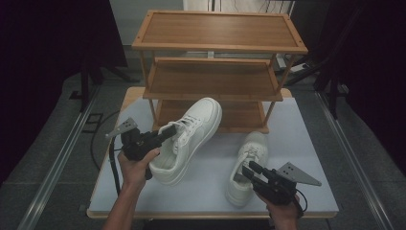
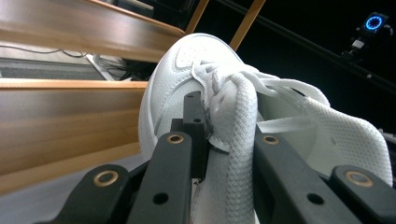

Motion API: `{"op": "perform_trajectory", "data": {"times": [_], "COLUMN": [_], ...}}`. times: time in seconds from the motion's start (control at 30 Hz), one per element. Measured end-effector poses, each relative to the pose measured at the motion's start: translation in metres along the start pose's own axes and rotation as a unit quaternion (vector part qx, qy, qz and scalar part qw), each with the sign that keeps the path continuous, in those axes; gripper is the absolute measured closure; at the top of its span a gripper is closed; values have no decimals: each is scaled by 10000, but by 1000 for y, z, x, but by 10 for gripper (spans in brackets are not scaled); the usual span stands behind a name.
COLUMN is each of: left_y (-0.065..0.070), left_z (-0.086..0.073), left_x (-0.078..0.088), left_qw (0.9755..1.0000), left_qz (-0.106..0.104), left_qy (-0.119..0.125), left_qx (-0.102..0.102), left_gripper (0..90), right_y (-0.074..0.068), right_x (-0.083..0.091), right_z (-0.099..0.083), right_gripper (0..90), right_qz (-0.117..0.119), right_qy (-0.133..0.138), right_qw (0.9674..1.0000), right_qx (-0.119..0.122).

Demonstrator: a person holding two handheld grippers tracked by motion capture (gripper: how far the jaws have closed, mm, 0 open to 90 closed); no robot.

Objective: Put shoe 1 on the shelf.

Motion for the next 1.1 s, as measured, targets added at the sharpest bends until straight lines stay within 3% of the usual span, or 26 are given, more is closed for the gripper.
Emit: {"op": "perform_trajectory", "data": {"times": [0.47,1.1], "left_y": [-4,-11], "left_z": [33,59], "left_x": [-24,-38], "left_qw": [9997,9986], "left_qz": [151,327], "left_qy": [200,361], "left_qx": [70,201], "left_gripper": [819,818], "right_y": [0,-2], "right_x": [-1,-4], "right_z": [-1,-3], "right_gripper": [623,621], "right_qz": [13,44], "right_qy": [-30,-80], "right_qw": [10000,9999], "right_qx": [11,143]}}
Point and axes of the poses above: each handheld gripper's, and its own axes: x roughly backward along the jaws, z roughly out of its top, y roughly to its right, the point moved 6 cm from there along -x, roughly forward along the jaws, and after that the axes turned 3 degrees about -x, right-handed, at the moved point
